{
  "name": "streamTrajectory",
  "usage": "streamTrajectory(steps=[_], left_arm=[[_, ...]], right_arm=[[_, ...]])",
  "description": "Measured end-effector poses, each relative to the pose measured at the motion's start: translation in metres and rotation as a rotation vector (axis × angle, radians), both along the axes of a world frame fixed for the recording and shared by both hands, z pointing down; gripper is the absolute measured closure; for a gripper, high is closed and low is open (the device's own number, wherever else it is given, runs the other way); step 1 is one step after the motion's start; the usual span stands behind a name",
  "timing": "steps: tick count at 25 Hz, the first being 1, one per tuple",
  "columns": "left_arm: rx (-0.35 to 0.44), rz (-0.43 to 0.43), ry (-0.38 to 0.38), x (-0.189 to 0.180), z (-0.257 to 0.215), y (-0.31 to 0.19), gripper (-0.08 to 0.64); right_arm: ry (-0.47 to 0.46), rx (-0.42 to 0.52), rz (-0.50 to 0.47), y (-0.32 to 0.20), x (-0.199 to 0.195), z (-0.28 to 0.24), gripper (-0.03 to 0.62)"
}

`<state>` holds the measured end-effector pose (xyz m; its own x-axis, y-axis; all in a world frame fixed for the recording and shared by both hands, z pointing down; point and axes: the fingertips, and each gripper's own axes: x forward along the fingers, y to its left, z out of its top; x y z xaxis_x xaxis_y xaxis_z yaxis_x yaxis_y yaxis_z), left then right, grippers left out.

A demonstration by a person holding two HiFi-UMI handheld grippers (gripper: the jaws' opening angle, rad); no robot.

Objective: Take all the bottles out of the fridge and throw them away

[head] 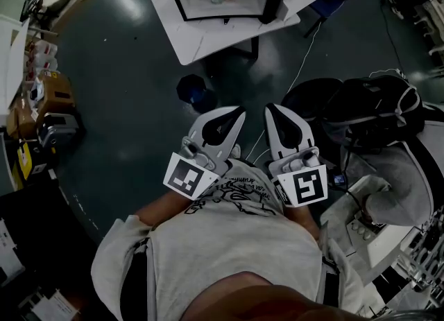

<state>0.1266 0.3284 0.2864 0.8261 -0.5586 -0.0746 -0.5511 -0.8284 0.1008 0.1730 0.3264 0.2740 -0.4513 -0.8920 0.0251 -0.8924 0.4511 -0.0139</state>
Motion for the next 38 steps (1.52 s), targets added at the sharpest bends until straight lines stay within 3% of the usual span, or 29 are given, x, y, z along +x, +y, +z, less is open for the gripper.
streamTrajectory(steps=[4,8,12,22,38], left_arm=[[-0.025,-0.002,-0.012,-0.005,0.002,-0.001,0.552],[0.048,-0.021,0.034,-0.013,-0.002,-0.018,0.552],[0.067,-0.030,0.052,-0.021,-0.002,-0.036,0.552],[-0.024,-0.040,0.010,-0.057,0.003,-0.075,0.552],[-0.046,-0.062,0.016,-0.102,0.008,-0.154,0.552]], right_arm=[[0.002,-0.002,-0.002,-0.001,-0.005,-0.001,0.583],[0.006,-0.012,-0.009,-0.015,-0.012,0.005,0.584],[0.010,-0.016,-0.021,-0.033,-0.022,0.008,0.583],[0.037,-0.015,-0.045,-0.074,-0.058,0.001,0.583],[0.049,-0.047,-0.071,-0.155,-0.104,0.009,0.583]])
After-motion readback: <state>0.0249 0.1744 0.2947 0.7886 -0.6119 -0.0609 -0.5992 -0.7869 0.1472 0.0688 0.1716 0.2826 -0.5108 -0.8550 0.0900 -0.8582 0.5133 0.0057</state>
